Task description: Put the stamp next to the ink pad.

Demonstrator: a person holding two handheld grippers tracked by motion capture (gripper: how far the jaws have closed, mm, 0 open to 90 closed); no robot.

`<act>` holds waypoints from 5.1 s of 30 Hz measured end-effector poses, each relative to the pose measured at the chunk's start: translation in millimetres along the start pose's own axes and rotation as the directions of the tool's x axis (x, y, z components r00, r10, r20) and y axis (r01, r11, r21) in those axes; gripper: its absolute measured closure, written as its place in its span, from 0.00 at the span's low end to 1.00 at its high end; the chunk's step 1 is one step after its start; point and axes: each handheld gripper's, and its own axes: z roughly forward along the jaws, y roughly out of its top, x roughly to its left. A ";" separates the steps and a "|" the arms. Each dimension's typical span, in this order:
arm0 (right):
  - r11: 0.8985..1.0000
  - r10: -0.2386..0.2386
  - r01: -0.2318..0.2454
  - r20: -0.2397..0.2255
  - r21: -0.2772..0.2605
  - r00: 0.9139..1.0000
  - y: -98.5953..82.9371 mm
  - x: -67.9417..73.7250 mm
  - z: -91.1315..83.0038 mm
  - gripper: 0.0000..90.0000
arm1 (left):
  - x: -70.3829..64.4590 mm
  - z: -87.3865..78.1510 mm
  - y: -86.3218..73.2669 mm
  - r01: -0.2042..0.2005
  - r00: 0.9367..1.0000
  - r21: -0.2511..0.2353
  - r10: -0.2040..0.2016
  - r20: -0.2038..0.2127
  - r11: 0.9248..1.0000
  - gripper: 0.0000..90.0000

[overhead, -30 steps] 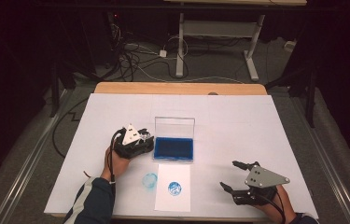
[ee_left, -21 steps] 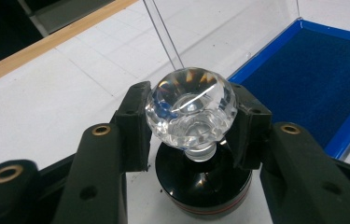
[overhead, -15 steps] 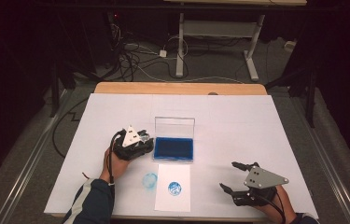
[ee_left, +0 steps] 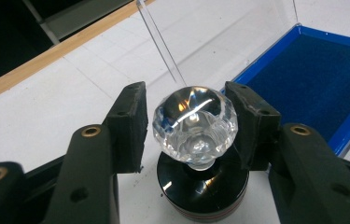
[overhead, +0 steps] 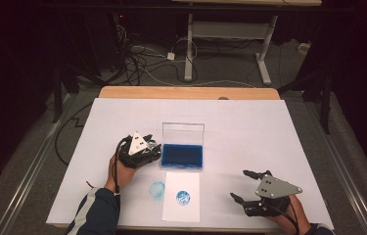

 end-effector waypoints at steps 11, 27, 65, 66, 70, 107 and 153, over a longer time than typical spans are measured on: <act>1.000 -0.001 0.001 0.004 0.000 1.000 0.3 1.6 0.5 0.25 | -1.8 -5.9 5.0 -0.017 0.999 -0.023 0.016 -0.048 1.000 0.42; 1.000 -0.006 0.006 0.000 0.000 1.000 0.7 2.3 1.2 0.25 | -4.9 -12.9 9.3 -0.024 0.997 -0.051 0.020 -0.079 0.998 0.24; 1.000 -0.011 0.011 0.021 -0.024 1.000 1.6 1.9 -0.7 0.25 | -25.9 -45.9 31.7 -0.089 0.996 -0.066 0.089 -0.006 0.994 0.16; 1.000 -0.010 0.010 0.021 -0.023 1.000 1.6 2.0 -0.9 0.25 | -26.6 -47.7 32.2 -0.092 0.996 -0.065 0.092 -0.005 0.994 0.16; 1.000 -0.011 0.012 0.029 -0.028 1.000 2.2 1.7 -2.1 0.25 | -29.1 -53.9 32.6 -0.105 0.994 -0.064 0.106 0.004 0.992 0.16; 0.997 -0.016 0.022 0.078 -0.072 0.997 2.3 1.3 -8.8 0.24 | -42.5 -93.6 8.8 -0.170 0.985 -0.065 0.171 0.017 0.983 0.16; 0.994 0.042 -0.015 0.237 -0.113 0.971 -19.4 2.3 -23.1 0.18 | -44.3 -116.3 -60.5 -0.114 0.993 0.020 0.114 0.007 0.993 0.16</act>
